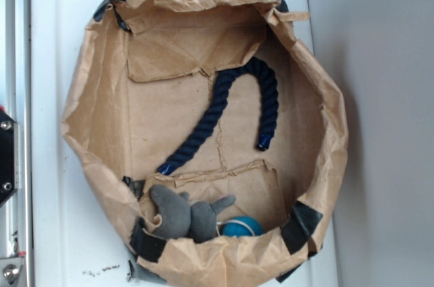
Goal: Grab the blue rope.
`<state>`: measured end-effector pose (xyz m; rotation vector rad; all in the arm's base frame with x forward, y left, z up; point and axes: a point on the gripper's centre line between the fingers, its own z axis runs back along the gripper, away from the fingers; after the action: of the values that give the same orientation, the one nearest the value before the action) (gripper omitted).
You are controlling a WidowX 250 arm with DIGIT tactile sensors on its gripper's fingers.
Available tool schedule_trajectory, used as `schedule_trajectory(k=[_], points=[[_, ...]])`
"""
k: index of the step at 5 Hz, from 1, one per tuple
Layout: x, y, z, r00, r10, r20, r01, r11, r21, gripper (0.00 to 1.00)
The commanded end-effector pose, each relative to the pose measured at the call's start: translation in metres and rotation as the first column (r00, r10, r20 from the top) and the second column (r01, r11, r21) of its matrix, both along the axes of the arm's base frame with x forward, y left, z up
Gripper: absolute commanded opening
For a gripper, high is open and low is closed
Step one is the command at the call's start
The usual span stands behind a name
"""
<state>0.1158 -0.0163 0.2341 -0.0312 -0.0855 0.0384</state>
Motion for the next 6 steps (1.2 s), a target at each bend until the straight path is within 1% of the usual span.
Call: schedule_trajectory(k=[1,2,3,4,5,6], points=[[0.051,0.015,-0.021,0.999,0.037,0.02,-0.036,0.998,-0.058,1.0],[0.086,0.023,-0.039,0.998,0.064,0.01,-0.064,0.996,-0.06,1.0],[0.115,0.02,-0.059,0.994,0.107,-0.032,-0.108,0.993,-0.055,1.0],[0.141,0.017,-0.082,0.991,0.126,-0.039,-0.128,0.99,-0.052,1.0],[0.128,0.035,-0.081,0.993,0.115,-0.04,-0.12,0.984,-0.131,1.0],[0.128,0.035,-0.081,0.993,0.115,-0.04,-0.12,0.984,-0.131,1.0]])
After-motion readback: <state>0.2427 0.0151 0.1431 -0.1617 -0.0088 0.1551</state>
